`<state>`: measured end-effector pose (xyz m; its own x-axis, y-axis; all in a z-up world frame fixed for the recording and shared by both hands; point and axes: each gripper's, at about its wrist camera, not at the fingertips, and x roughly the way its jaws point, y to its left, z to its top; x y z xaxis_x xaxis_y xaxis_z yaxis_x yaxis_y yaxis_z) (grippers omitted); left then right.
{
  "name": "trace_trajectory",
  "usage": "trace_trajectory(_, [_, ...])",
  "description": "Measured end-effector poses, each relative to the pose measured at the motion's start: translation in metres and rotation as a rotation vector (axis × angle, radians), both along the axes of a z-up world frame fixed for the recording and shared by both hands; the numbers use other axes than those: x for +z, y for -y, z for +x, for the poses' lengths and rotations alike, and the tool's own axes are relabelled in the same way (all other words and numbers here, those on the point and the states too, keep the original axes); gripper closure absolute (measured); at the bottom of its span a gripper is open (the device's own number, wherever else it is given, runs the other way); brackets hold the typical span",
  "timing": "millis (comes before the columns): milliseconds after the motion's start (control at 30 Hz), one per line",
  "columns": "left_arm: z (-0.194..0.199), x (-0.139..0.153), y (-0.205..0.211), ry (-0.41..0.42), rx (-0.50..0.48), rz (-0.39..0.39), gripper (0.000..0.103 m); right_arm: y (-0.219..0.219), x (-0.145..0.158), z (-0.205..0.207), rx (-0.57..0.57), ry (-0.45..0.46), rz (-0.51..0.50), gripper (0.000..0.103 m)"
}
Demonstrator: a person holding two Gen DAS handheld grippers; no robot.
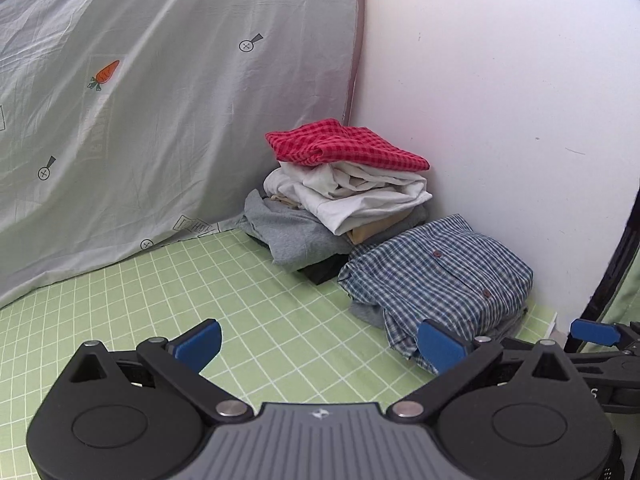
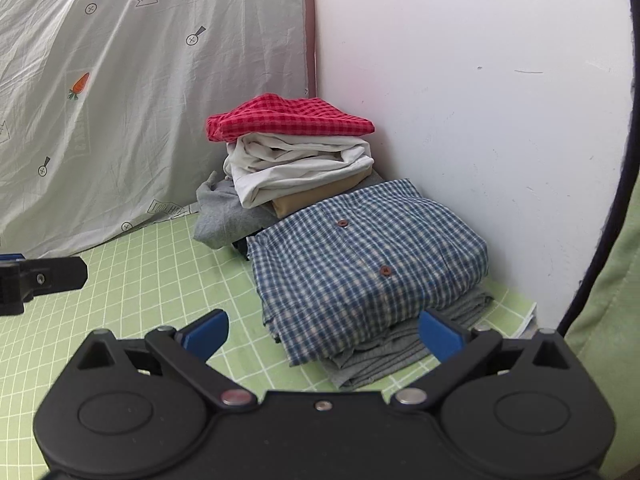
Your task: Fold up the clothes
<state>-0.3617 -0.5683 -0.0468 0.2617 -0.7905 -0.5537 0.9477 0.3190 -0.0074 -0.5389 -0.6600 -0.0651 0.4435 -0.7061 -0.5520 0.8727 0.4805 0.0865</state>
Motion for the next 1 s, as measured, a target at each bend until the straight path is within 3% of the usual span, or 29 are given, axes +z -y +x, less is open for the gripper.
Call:
trace_trajectory(467, [-0.007,-0.016,-0.093,-0.022,-0.084,0.036,0.0,-0.111,-0.006,-0.01,-0.085,-0.032,0.016,0.001])
trace_trajectory(1000, [-0.001,-0.014,-0.114,-0.017,-0.095,0.015,0.0,-0.135,-0.005,-0.005,-0.101,-0.034,0.002,0.0])
